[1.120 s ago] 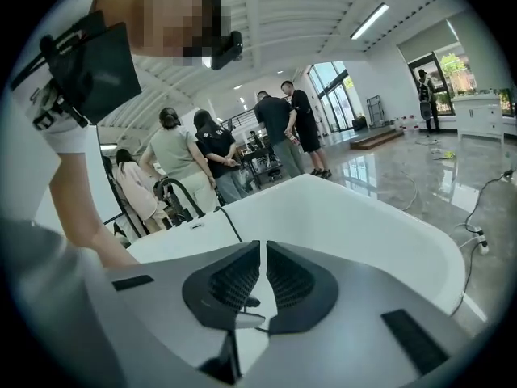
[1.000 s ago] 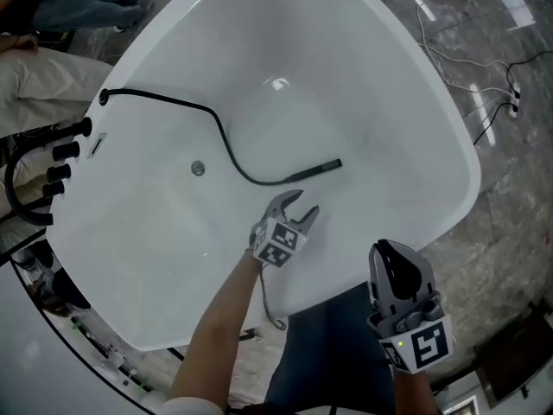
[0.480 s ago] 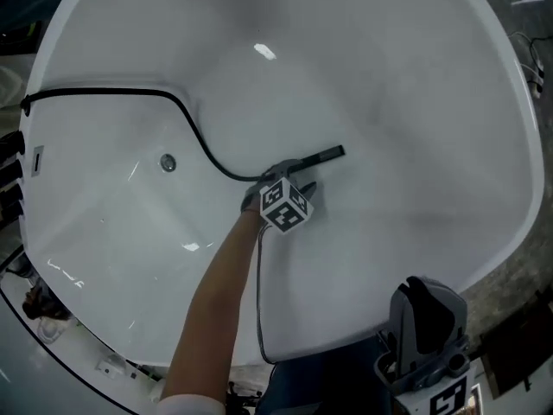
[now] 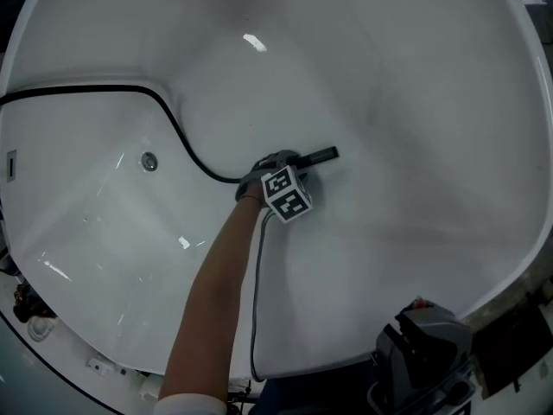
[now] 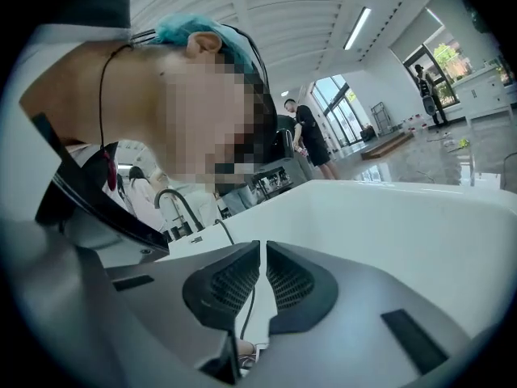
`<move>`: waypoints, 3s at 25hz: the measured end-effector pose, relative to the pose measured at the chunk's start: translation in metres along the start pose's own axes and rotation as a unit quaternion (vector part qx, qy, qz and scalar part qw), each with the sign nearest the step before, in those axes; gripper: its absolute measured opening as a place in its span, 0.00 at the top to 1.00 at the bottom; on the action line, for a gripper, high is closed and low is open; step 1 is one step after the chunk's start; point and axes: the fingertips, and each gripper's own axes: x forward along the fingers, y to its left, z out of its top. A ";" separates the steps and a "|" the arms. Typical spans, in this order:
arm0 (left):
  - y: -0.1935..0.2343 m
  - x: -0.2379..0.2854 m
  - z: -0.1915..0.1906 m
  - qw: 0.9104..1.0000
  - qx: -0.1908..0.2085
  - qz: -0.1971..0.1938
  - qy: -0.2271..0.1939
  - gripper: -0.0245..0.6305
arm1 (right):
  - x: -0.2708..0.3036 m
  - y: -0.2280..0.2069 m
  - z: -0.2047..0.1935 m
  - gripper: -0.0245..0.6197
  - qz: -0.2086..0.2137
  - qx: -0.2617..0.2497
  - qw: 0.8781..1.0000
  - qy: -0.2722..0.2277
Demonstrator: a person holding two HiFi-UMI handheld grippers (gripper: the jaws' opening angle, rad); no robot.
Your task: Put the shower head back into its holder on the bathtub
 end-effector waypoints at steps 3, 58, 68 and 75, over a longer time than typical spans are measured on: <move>0.005 0.006 0.002 1.000 -0.001 0.006 0.001 0.65 | 0.011 -0.002 0.002 0.95 0.013 0.005 1.000 0.008; 0.074 -0.287 0.026 0.875 -0.289 0.213 -0.326 0.77 | 0.139 0.011 -0.042 0.95 0.043 -0.232 0.946 0.223; 0.073 -0.407 0.024 0.813 -0.327 0.251 -0.410 0.77 | 0.148 0.052 -0.014 0.95 0.038 -0.261 0.942 0.209; 0.070 -0.493 0.001 0.758 -0.343 0.332 -0.445 0.77 | 0.152 0.088 -0.011 0.95 0.054 -0.268 0.939 0.210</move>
